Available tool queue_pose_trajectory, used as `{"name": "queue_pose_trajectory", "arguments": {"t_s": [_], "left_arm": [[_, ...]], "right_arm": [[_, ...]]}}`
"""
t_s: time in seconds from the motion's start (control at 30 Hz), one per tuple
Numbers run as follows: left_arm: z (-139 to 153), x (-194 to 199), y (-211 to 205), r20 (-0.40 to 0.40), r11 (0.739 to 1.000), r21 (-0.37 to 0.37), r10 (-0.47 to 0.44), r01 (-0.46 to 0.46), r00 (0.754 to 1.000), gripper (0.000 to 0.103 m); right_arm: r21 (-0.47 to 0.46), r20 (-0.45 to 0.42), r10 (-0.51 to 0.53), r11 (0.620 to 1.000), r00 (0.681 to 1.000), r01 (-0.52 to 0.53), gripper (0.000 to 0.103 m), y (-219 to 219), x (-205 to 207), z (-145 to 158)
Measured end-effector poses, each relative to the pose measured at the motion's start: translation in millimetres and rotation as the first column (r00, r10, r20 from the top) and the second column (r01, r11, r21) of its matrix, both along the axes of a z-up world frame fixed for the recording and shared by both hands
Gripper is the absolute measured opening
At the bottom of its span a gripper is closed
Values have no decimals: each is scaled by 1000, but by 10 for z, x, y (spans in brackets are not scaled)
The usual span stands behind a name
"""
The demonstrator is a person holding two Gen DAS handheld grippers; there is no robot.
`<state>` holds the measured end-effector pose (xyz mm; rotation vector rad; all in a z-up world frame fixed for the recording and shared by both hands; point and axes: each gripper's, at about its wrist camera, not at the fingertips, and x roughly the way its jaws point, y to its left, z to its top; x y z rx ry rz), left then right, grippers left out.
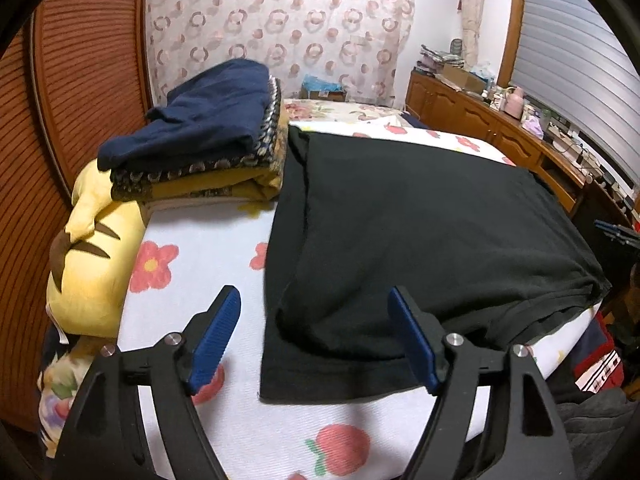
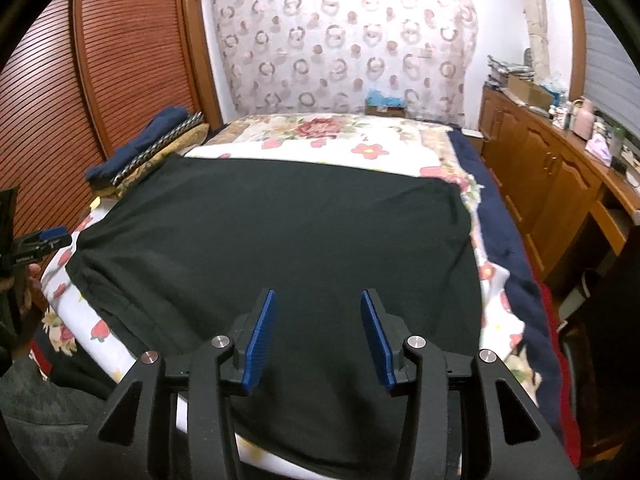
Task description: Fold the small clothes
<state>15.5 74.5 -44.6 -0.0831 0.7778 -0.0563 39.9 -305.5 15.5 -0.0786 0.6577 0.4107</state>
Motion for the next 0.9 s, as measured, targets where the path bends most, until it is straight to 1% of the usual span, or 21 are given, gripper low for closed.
{"name": "queue_pose_trajectory", "arguments": {"t_s": [0.17, 0.4, 0.63, 0.67, 0.7, 0.77, 0.8, 0.83, 0.9], "left_arm": [[-119, 34, 72, -33, 1000, -9, 27, -27, 999, 77], [-218, 45, 126, -55, 999, -16, 44, -45, 997, 77], [-291, 27, 132, -61, 999, -20, 48, -50, 997, 77], [-297, 23, 135, -59, 999, -23, 46, -48, 997, 75], [-305, 20, 134, -57, 999, -30, 41, -42, 998, 67], [-307, 15, 125, -51, 999, -25, 38, -39, 998, 58], [-304, 19, 123, -53, 999, -26, 38, -39, 998, 54], [-300, 22, 125, -53, 999, -28, 42, -44, 998, 54], [-294, 41, 140, -55, 998, -58, 34, -37, 998, 53]], "right_arm": [[6, -46, 16, 1000, 999, -16, 49, 39, 136, -194], [-26, -93, 1, 1000, 996, -3, 49, 36, 246, -434], [-25, -72, 3, 1000, 997, -5, 51, 36, 195, -466], [-29, -72, 3, 1000, 997, -5, 52, 117, 220, -459], [-31, -71, 4, 1000, 997, -6, 52, 121, 220, -461], [-32, -69, 5, 999, 998, -7, 53, 145, 226, -413], [-32, -69, 6, 999, 998, -8, 53, 143, 228, -409], [-31, -67, 8, 999, 998, -10, 53, 135, 228, -409], [-25, -64, 10, 1000, 998, -12, 54, 118, 229, -412]]}}
